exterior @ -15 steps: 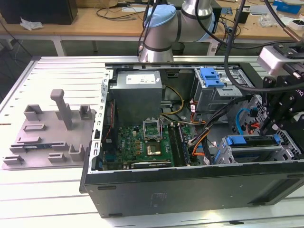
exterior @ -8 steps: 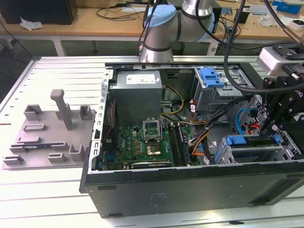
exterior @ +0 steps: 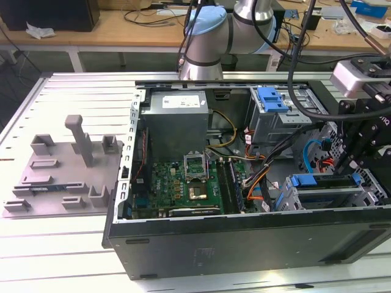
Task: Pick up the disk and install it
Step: 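Insert the first disk wire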
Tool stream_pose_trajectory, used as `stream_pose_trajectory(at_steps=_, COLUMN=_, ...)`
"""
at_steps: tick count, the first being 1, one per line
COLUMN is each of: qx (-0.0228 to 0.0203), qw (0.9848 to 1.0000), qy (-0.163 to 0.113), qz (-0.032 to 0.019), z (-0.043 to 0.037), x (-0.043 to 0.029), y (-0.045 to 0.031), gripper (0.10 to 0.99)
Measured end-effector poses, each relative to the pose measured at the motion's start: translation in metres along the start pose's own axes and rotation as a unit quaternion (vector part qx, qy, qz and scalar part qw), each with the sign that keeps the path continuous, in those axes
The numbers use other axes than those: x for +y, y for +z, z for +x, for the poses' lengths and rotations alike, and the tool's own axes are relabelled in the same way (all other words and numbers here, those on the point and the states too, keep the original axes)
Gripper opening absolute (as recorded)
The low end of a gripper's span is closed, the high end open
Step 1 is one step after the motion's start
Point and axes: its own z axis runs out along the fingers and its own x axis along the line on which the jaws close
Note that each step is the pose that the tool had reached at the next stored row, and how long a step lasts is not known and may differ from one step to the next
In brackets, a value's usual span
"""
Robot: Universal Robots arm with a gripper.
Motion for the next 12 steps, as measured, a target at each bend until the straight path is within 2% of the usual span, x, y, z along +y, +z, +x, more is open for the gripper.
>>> stream_pose_trajectory(at_steps=12, qx=0.0000, qw=1.0000, qy=0.000, qz=0.0000, z=-0.0001, x=0.0009, y=0.0014, gripper=0.169)
